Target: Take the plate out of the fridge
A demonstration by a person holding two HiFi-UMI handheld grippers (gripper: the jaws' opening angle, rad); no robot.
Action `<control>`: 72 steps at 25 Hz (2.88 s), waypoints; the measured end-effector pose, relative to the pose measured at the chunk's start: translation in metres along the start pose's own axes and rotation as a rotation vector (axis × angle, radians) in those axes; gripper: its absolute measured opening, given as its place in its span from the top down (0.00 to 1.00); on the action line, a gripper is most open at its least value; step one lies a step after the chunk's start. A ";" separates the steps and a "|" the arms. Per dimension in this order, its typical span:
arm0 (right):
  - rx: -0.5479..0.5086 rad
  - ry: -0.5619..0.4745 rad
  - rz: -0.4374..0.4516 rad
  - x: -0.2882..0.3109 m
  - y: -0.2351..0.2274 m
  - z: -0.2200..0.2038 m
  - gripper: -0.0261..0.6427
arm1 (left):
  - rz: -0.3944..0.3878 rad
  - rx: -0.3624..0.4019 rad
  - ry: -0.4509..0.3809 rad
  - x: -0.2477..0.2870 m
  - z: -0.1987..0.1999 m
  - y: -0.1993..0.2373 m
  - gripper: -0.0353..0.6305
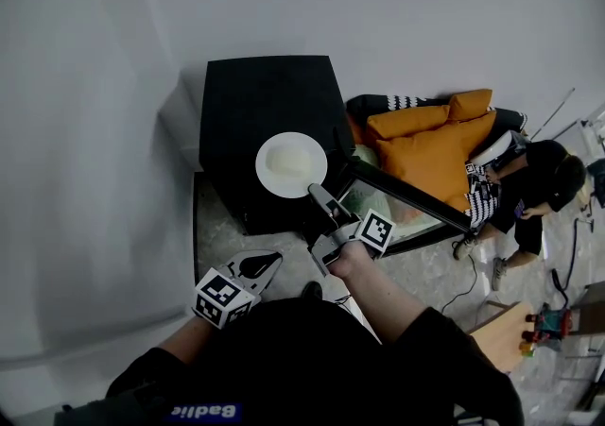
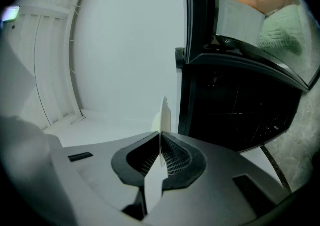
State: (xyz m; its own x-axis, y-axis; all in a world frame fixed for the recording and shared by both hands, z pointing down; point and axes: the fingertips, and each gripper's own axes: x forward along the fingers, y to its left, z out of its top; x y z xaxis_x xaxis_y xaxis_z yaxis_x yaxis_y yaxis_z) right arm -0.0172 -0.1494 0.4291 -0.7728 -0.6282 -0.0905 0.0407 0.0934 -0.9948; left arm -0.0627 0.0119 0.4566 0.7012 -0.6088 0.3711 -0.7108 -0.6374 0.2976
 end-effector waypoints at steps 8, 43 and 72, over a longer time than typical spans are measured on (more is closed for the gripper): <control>0.025 -0.027 -0.022 0.026 -0.002 0.014 0.94 | 0.044 -0.021 -0.008 -0.002 0.003 0.011 0.94; 0.054 -0.119 -0.070 0.064 -0.025 0.031 0.94 | 0.087 -0.054 0.014 -0.010 -0.007 0.016 0.94; -0.014 -0.075 -0.018 0.034 -0.023 0.025 0.81 | 0.051 -0.033 0.016 0.006 -0.004 0.010 0.94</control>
State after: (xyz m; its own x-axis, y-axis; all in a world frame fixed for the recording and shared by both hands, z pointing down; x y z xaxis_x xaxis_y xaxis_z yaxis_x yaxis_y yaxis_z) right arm -0.0285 -0.1919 0.4480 -0.7238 -0.6858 -0.0759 0.0173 0.0920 -0.9956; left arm -0.0658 0.0034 0.4651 0.6628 -0.6324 0.4009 -0.7475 -0.5894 0.3063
